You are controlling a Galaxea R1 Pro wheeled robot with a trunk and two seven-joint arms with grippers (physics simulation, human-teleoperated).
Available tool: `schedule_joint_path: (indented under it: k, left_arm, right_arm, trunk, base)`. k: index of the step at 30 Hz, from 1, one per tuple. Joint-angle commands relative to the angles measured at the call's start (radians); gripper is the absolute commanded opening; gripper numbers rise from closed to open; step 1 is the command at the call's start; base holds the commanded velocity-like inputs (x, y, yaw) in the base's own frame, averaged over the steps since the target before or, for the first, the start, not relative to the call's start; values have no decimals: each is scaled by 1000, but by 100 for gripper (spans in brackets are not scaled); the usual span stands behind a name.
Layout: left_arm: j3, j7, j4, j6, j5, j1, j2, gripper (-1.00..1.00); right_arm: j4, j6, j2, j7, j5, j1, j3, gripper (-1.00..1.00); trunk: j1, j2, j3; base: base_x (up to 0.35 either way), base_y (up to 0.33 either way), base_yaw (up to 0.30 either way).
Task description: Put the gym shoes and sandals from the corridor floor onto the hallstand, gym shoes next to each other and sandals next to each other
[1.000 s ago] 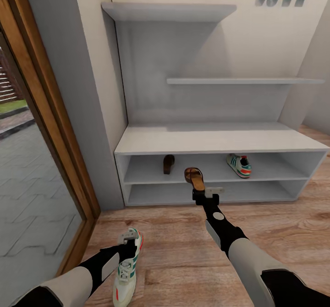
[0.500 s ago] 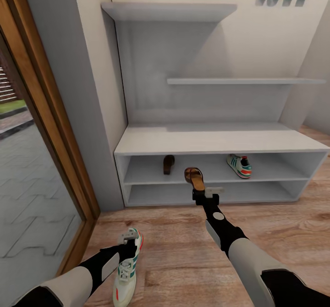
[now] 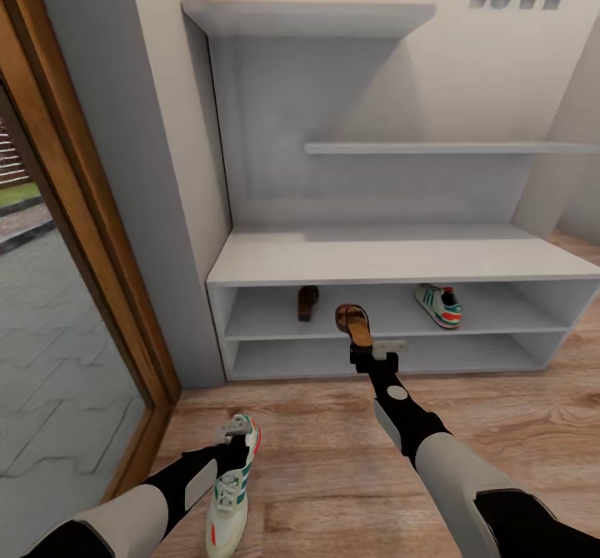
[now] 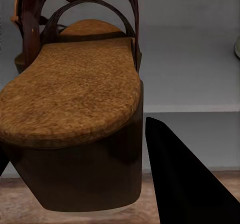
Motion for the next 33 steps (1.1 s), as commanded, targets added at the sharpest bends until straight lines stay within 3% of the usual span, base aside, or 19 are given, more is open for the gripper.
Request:
schedule_joint_path:
  k: [1, 25, 33]
  left_arm:
    - [0, 0, 1, 0, 0, 0, 0, -100]
    - [-2, 0, 0, 0, 0, 0, 0, -100]
    - [-2, 0, 0, 0, 0, 0, 0, -100]
  right_arm:
    - [0, 0, 0, 2, -2, 0, 0, -100]
    - [0, 0, 0, 1, -3, 0, -1, -100]
    - [0, 0, 0, 0, -4, 0, -2, -100]
  trunk:
    - [0, 0, 0]
    - [0, 0, 0]
    - [0, 0, 0]
  base:
    - [8, 131, 0]
    - [3, 32, 0]
    - [144, 0, 0]
